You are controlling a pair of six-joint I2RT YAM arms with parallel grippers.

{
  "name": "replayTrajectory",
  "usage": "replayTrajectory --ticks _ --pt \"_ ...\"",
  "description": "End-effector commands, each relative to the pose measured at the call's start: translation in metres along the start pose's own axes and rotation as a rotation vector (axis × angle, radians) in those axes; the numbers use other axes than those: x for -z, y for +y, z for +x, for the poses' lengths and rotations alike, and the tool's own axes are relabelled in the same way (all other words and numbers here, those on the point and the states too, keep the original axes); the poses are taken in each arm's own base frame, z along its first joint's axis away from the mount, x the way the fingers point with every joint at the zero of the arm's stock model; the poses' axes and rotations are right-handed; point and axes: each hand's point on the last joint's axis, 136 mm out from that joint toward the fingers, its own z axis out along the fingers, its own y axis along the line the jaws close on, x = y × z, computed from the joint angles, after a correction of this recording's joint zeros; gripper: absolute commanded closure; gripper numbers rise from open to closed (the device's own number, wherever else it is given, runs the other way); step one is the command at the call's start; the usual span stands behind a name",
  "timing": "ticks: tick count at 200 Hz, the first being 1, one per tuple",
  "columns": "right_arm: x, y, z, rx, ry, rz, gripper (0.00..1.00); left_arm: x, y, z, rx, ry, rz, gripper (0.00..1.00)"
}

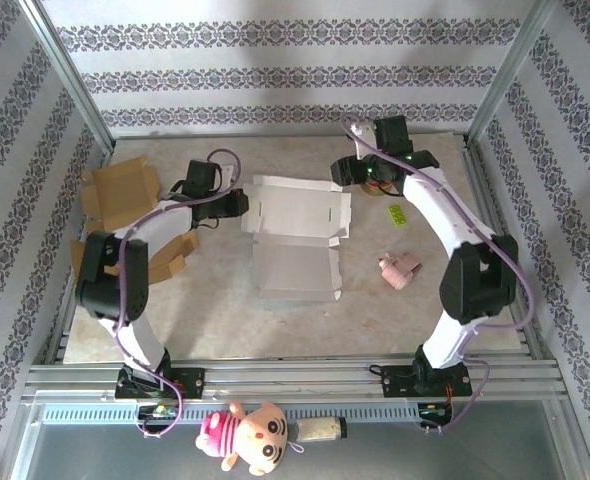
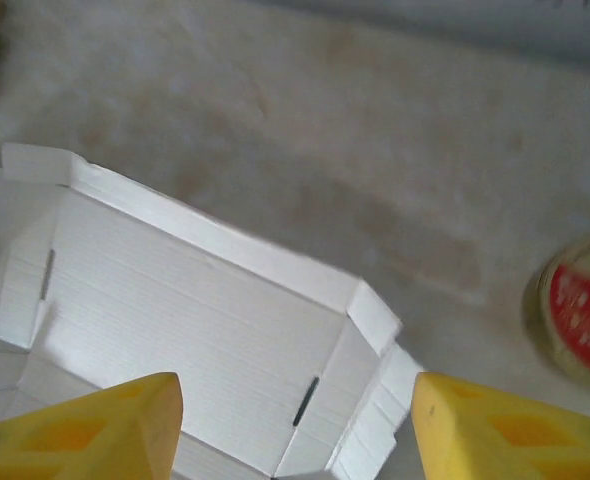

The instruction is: Fold the paper box

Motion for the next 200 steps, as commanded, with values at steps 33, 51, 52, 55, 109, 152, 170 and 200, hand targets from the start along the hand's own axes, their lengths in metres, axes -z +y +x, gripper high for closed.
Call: replayTrajectory --ticks 33,51,52,55,109,152,170,200 --pt "0.011 0.059 0.015 0.921 -0.115 -0.08 0.45 0.038 -0.065 -0.029 -0.514 -0.316 0.122 1.0" --pt "0.005 0.057 0.018 0.957 -0.107 -0.108 0.49 0.044 -0.072 -0.025 -0.55 -0.345 0.138 1.0" --pt "0.005 0.057 0.019 0.959 -0.106 -0.111 0.49 0.044 -0.072 -0.025 -0.551 -0.344 0.139 1.0" --pt "0.004 0.057 0.019 0.964 -0.104 -0.116 0.49 0.045 -0.073 -0.024 -0.555 -0.347 0.141 1.0" --pt "-0.016 0.066 0.037 0.94 -0.07 -0.304 0.55 0.046 -0.081 -0.016 -0.602 -0.342 0.136 1.0" --pt "-0.027 0.07 0.042 0.887 -0.053 -0.356 0.73 0.044 -0.083 -0.016 -0.614 -0.337 0.123 1.0" --pt "-0.028 0.067 0.042 0.89 -0.053 -0.335 0.77 0.044 -0.081 -0.017 -0.614 -0.336 0.111 1.0" --pt "-0.027 0.056 0.039 0.921 -0.02 -0.234 0.92 0.043 -0.076 -0.021 -0.594 -0.343 0.072 1.0"
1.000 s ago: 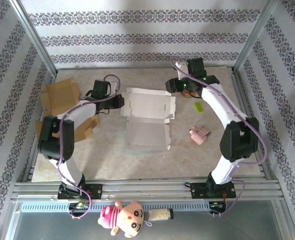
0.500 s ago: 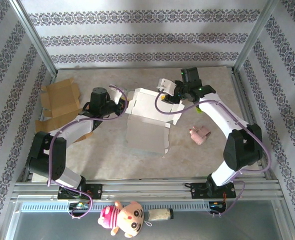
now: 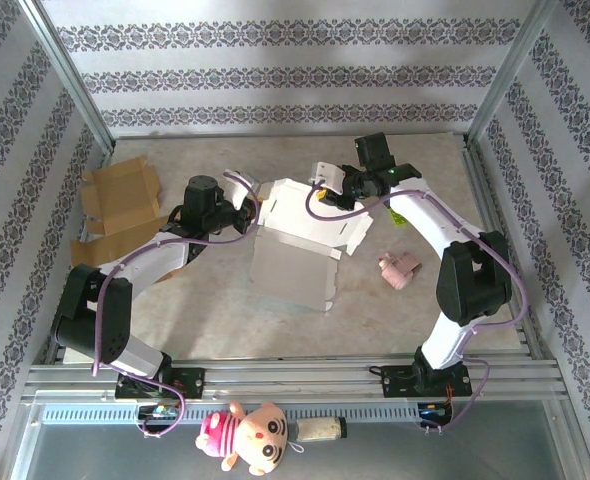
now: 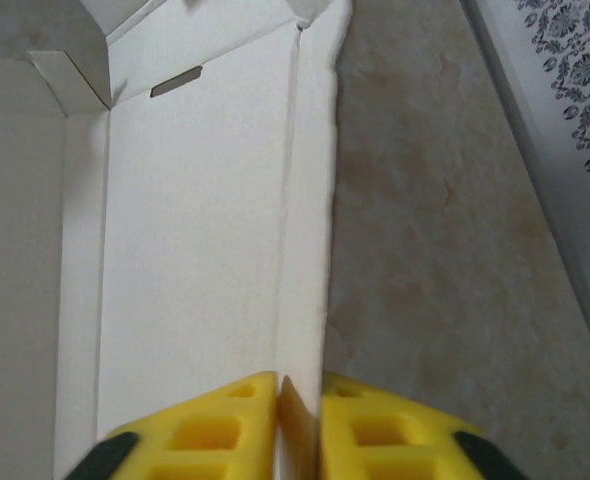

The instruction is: Fold the paper box

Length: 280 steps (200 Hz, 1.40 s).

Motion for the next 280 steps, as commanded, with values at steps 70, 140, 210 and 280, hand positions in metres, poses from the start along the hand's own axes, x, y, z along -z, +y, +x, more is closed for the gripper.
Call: replayTrajectory --ticks 70,140,210,280 --pt "0.023 -0.046 -0.012 0.238 0.166 0.403 1.0 0.034 0.036 -0.043 0.337 -0.117 -0.259 0.43" --pt "0.001 -0.06 -0.007 0.533 0.339 0.723 1.0 0.023 -0.001 -0.029 1.337 -0.042 -0.037 0.45" --pt "-0.028 -0.052 0.007 0.643 0.405 0.8 1.0 -0.024 0.004 -0.042 1.419 -0.047 0.081 0.61" --pt "-0.032 -0.043 0.015 0.64 0.398 0.777 0.98 -0.044 0.033 -0.047 1.218 -0.06 -0.049 0.87"
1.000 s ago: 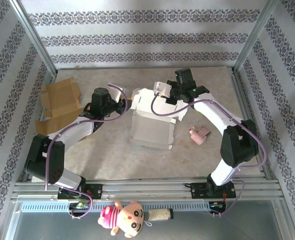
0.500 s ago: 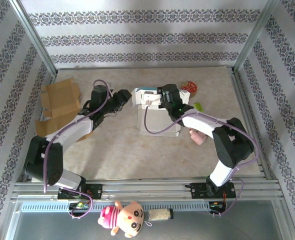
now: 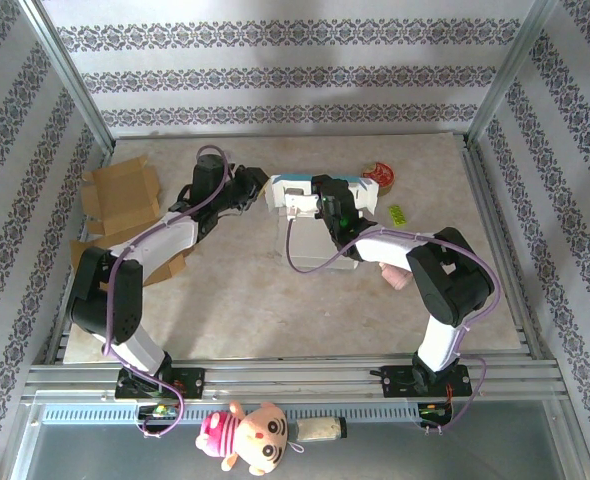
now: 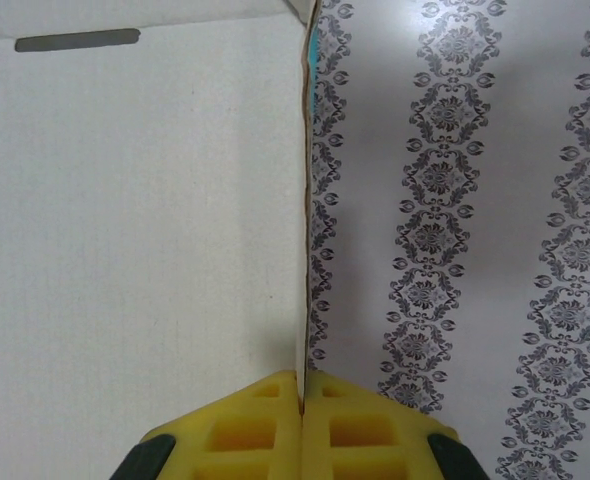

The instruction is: Fold the paper box

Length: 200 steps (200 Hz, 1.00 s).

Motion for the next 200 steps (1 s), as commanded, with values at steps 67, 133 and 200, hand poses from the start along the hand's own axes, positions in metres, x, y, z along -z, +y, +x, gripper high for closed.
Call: replayTrajectory --ticks 67,133,200 --pt "0.002 0.002 0.004 -0.024 0.012 0.014 0.98 -0.054 0.018 0.002 -0.141 0.057 -0.098 0.86" --pt "0.002 -0.003 0.001 -0.052 -0.016 0.008 0.98 -0.08 0.01 0.026 -0.132 0.169 -0.025 0.74" --pt "0.004 0.001 0.0 -0.089 -0.02 -0.008 0.98 -0.069 0.016 0.02 -0.216 0.13 -0.096 0.91"
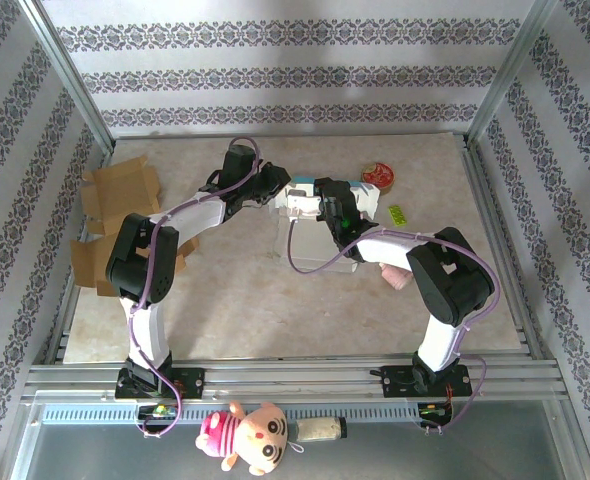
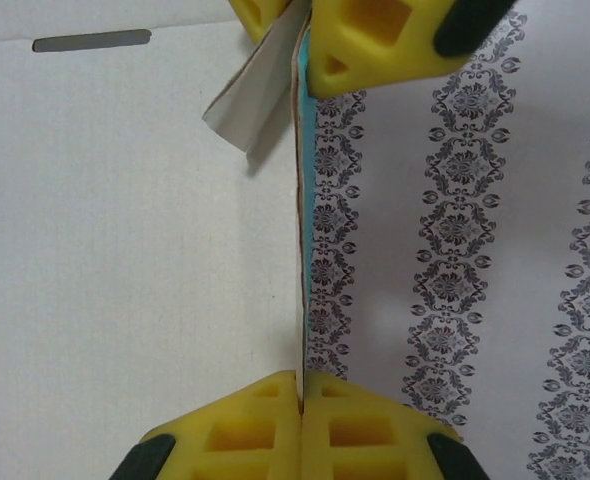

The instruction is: Fold the paper box

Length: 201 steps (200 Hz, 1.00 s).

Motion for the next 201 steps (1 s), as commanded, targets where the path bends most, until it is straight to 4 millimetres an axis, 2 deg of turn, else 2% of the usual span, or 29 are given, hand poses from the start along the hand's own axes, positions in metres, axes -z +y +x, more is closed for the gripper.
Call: replayTrajectory --ticks 1,15,36,45,63,82,105,121,146,172,201 --pt "0.004 -0.009 -0.003 -0.048 -0.018 0.018 0.98 0.01 -0.012 0.002 -0.087 -0.011 -0.029 0.91" --pt "0.005 -0.008 -0.001 -0.053 -0.016 0.014 0.97 0.016 -0.011 0.0 -0.112 -0.029 -0.047 0.9" --pt "0.005 -0.006 0.001 -0.056 -0.012 0.009 0.97 0.03 -0.013 -0.001 -0.155 -0.055 -0.064 0.6" --pt "0.006 -0.007 0.002 -0.064 -0.01 0.01 0.97 0.039 -0.013 -0.001 -0.176 -0.075 -0.077 0.53" --pt "0.006 -0.007 0.005 -0.079 -0.008 0.009 0.97 0.061 -0.006 0.0 -0.221 -0.131 -0.126 0.53" --pt "0.006 -0.006 0.007 -0.088 -0.007 0.003 0.97 0.084 0.005 0.008 -0.274 -0.19 -0.188 0.58" --pt "0.004 -0.005 0.007 -0.1 -0.008 0.001 0.97 0.098 0.022 0.026 -0.382 -0.232 -0.263 0.66" --pt "0.003 -0.008 0.007 -0.123 -0.006 0.003 0.97 0.095 0.035 0.041 -0.432 -0.213 -0.292 0.67" --pt "0.004 -0.007 0.005 -0.134 -0.007 -0.008 0.97 0.078 0.051 0.061 -0.484 -0.144 -0.318 0.68" --pt "0.009 -0.004 0.003 -0.132 -0.005 -0.018 0.97 0.057 0.071 0.07 -0.509 -0.086 -0.353 0.68" --pt "0.015 0.001 0.007 -0.141 0.008 -0.03 0.96 0.026 0.082 0.077 -0.511 -0.007 -0.352 0.67"
